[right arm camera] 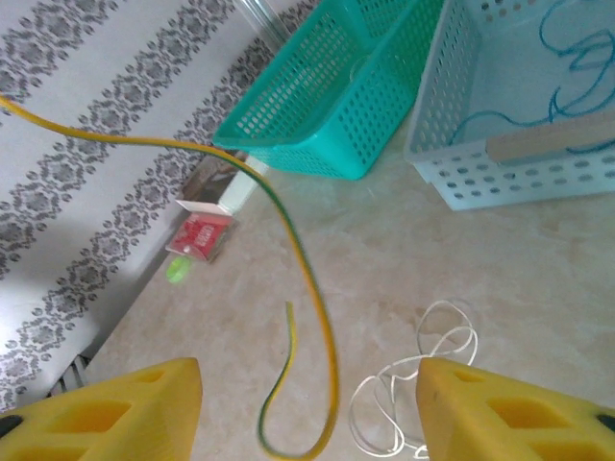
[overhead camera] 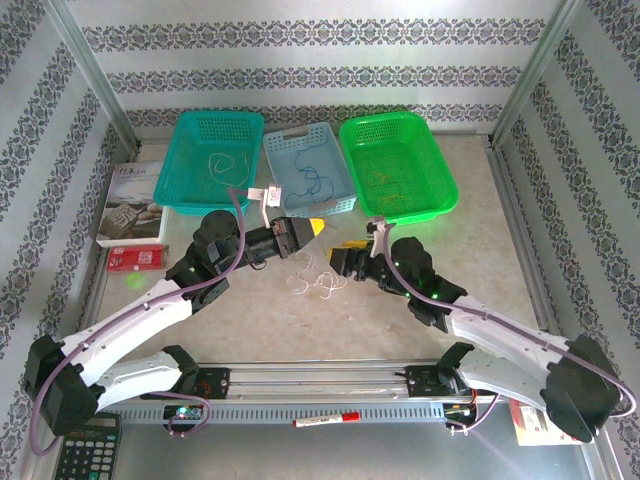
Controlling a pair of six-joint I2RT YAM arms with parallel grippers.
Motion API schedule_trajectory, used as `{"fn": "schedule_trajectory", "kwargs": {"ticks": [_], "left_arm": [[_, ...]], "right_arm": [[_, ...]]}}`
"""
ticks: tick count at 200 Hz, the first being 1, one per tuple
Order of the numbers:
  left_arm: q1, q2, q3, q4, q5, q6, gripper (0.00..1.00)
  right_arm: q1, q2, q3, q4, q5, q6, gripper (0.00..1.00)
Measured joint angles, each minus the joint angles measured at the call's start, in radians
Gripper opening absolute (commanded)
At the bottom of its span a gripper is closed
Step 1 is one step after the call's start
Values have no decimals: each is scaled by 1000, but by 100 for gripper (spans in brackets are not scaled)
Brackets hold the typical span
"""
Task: Untangle the cables
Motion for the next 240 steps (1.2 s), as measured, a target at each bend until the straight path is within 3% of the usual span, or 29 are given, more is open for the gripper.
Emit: {"fn": "schedule_trajectory", "kwargs": {"ticks": [32, 52, 95, 123, 144, 171, 191, 203, 240], "left_arm": [[5, 0, 0, 2, -5, 0, 0], [14, -3, -1, 2, -23, 0, 0], [58, -53, -43, 3, -88, 0, 0], [64, -53, -72, 11, -106, -1, 0], [69, -38, -86, 39, -106, -2, 18], [76, -27, -92, 53, -110, -1, 68], [76, -27, -94, 51, -113, 10, 91], [76, -27, -95, 49, -117, 25, 100], [77, -46, -106, 8, -136, 54, 100]], "right_arm": [[-2, 69, 0, 19, 10, -9, 0], [-34, 73, -6, 21, 13, 3, 0], [-235, 31, -30, -5, 23, 27, 0], [-301, 24, 35, -53, 17, 26, 0], [-347, 77, 145, -80, 7, 22, 0], [-432, 206, 299, -93, -8, 18, 0], [-490, 321, 408, -114, -16, 16, 0], [-518, 393, 477, -134, -17, 10, 0], [-571, 586, 687, -198, -13, -8, 0]]}}
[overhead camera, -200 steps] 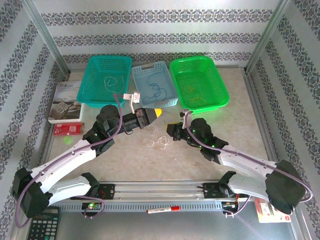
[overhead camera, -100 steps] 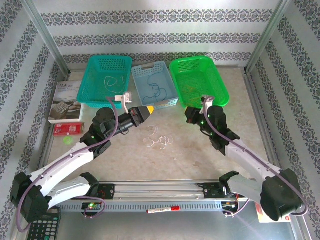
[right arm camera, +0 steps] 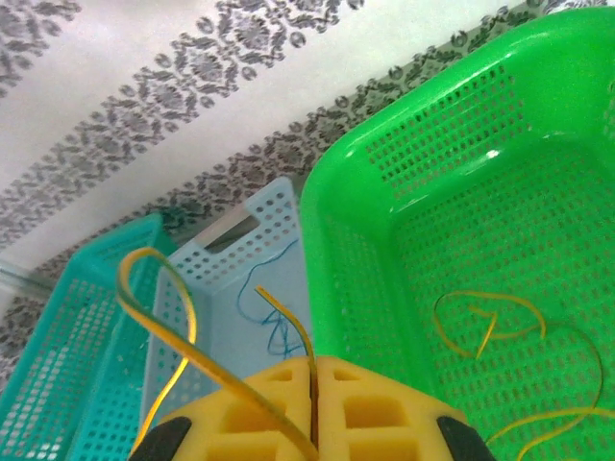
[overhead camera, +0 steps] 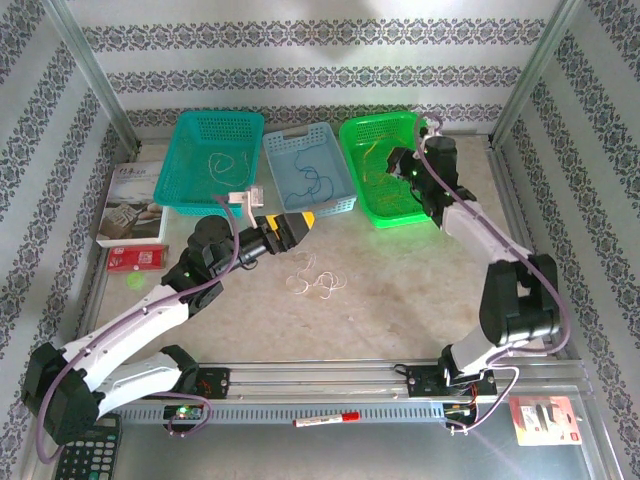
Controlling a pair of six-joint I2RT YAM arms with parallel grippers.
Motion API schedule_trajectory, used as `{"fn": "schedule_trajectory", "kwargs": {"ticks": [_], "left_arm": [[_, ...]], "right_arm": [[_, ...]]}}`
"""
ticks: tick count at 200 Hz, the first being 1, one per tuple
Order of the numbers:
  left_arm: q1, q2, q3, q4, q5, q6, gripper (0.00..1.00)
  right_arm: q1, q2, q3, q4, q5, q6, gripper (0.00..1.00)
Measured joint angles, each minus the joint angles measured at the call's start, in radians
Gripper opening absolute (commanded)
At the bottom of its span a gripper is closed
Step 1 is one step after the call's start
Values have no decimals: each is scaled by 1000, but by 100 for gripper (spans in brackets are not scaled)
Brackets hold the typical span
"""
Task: Untangle the cables
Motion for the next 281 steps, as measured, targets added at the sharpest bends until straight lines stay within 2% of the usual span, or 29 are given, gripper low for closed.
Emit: {"fn": "schedule_trajectory", "kwargs": {"ticks": [20, 32, 41, 46, 61, 87, 133, 181, 228, 256, 281], "left_arm": [[1, -13, -8, -27, -9, 16, 100], [5, -19, -11, -39, -15, 26, 100], [6, -23, -14, -50, -19, 30, 100], [6, -25, -15, -56, -21, 32, 100], [6, -28, -20, -67, -22, 39, 100], [6, -34, -23, -90, -23, 49, 100], [6, -43, -24, -125, -27, 60, 100], [6, -45, -70, -142, -63, 67, 100], [6, -72, -143, -187, -144, 67, 100], [7, -92, -162, -228, -208, 68, 100], [11, -103, -162, -294, -279, 79, 100]], "right_arm": [[-17, 102, 109, -36, 21, -19, 0], [-27, 166, 177, -69, 32, -31, 15], [-33, 217, 230, -96, 38, -37, 35], [-38, 244, 258, -111, 43, -47, 43], [-47, 323, 336, -167, 49, -62, 52], [-59, 407, 410, -259, 50, -91, 55], [-61, 400, 412, -319, 29, -105, 54], [-22, 220, 300, -304, 0, -121, 54], [146, -27, 88, -254, -3, -142, 54], [302, -152, -97, -229, 15, -143, 54], [453, -190, -233, -234, 60, -146, 54]]}}
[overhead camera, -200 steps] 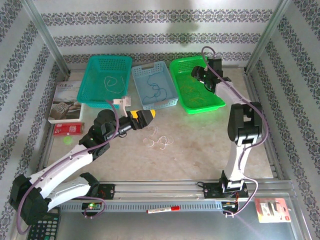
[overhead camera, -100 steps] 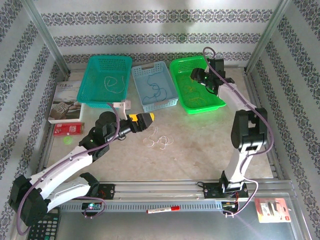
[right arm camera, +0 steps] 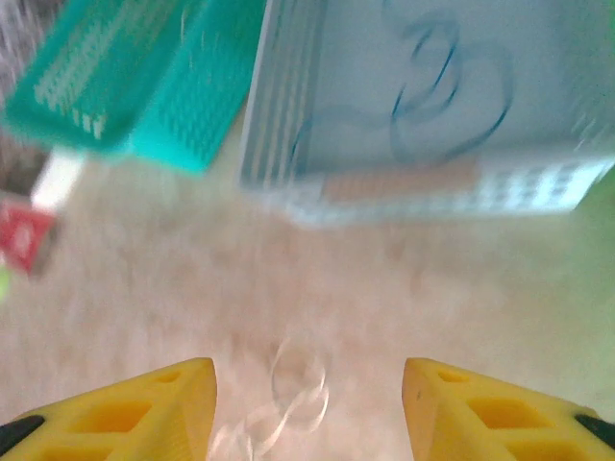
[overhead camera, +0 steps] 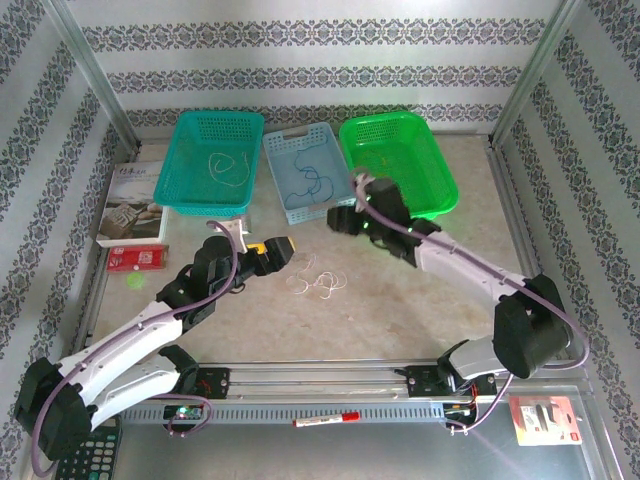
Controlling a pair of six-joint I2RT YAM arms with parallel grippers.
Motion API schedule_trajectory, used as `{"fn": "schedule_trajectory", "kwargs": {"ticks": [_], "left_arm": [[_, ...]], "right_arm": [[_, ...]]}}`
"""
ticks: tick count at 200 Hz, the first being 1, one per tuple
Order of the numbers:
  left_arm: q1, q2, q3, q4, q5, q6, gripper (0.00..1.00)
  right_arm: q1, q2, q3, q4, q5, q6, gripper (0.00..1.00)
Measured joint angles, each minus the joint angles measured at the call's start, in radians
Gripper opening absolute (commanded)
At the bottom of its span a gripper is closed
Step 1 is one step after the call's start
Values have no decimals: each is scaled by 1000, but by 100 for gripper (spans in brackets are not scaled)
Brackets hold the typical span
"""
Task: Untangle the cables
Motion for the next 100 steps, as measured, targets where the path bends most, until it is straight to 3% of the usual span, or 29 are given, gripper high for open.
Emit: {"fn": "schedule_trajectory", "kwargs": {"ticks": [30, 62, 100], "left_arm": [[1, 27, 19, -111, -57, 41, 100], [2, 135, 87, -192, -56, 115, 100], [2, 237, 135, -218, -30, 166, 100]], "right_arm": [[100, -35, -154, -13, 67, 7, 55], [90, -103, -291, -17, 122, 35, 53], [74, -82, -328, 8, 129, 50, 50]]}}
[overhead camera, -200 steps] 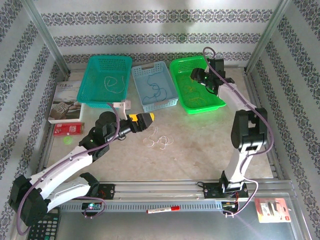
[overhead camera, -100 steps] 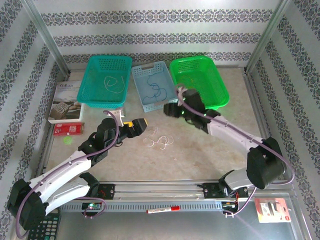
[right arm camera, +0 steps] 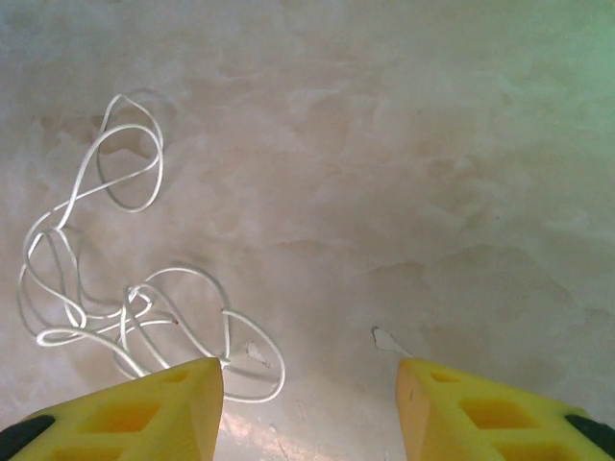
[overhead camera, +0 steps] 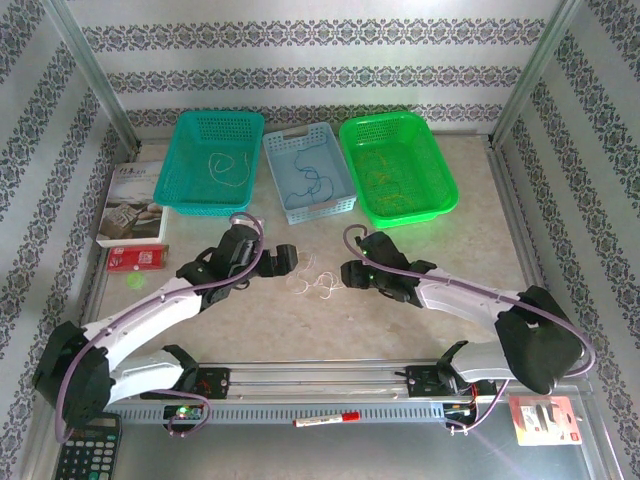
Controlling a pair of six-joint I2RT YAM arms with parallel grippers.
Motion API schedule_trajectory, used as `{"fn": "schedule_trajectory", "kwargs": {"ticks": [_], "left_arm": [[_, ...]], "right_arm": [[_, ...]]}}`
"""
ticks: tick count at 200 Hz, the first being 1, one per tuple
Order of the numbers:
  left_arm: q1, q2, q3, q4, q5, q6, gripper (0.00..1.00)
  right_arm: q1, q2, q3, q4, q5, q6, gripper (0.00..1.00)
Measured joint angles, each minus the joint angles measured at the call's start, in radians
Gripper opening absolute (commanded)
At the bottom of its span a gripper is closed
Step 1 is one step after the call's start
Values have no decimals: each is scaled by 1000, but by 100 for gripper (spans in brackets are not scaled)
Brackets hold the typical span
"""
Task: Untangle the cables
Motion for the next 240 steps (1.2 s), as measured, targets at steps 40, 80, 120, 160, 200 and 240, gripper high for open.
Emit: {"fn": "schedule_trajectory", "kwargs": {"ticks": [40, 80, 120, 160, 200, 240], "left_arm": [[0, 12, 0, 0, 20, 6, 100], [0, 5, 0, 0, 26, 6, 100], [0, -3, 0, 0, 27, 5, 100], [0, -3, 0, 0, 30, 5, 100], [0, -4, -2, 1, 31, 5, 100], [0, -3, -11, 7, 35, 5, 100]], "right_arm": [[-3, 84, 4, 45, -12, -1, 50], [-3, 134, 24, 61, -27, -5, 50], [-3, 182, 50, 93, -31, -16, 47], [-3, 245, 59, 100, -28, -36, 24], [-5, 248, 64, 106, -34, -36, 0], [-10, 144, 53, 93, -39, -41, 1]]}}
